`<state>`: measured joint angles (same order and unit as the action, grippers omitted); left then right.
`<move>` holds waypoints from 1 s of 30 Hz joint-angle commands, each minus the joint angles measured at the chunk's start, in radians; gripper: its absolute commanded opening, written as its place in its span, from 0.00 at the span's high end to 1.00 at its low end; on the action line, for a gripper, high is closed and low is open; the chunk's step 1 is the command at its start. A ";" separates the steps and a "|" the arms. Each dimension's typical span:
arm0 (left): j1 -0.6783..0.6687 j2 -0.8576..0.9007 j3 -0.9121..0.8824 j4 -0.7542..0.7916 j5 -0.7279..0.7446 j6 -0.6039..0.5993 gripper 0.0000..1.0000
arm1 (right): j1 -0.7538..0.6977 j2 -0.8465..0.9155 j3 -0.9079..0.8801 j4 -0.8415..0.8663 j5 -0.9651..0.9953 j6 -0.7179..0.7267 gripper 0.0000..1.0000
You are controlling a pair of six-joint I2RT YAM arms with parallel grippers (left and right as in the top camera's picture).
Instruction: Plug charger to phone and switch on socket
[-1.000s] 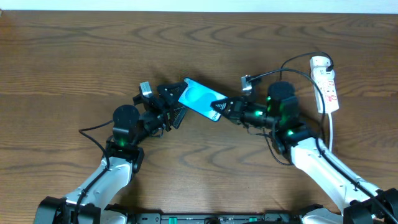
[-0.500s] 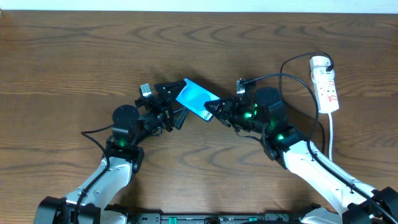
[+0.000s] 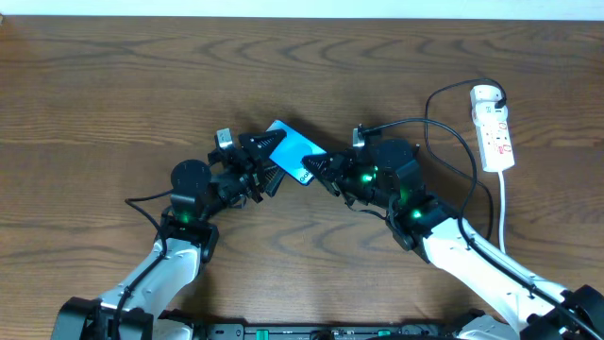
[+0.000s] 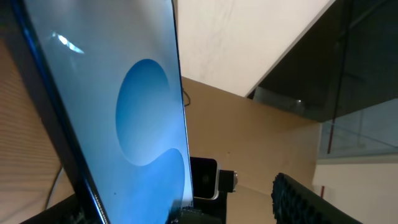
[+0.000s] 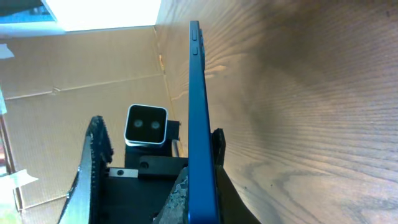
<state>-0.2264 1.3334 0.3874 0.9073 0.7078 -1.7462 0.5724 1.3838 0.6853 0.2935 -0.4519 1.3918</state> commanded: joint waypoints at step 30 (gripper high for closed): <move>-0.004 -0.005 0.008 -0.012 -0.046 -0.002 0.72 | 0.024 -0.013 0.005 -0.006 -0.274 0.188 0.99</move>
<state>-0.2321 1.3334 0.3798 0.8776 0.6987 -1.7580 0.5755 1.3735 0.6891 0.2977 -0.6144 1.6115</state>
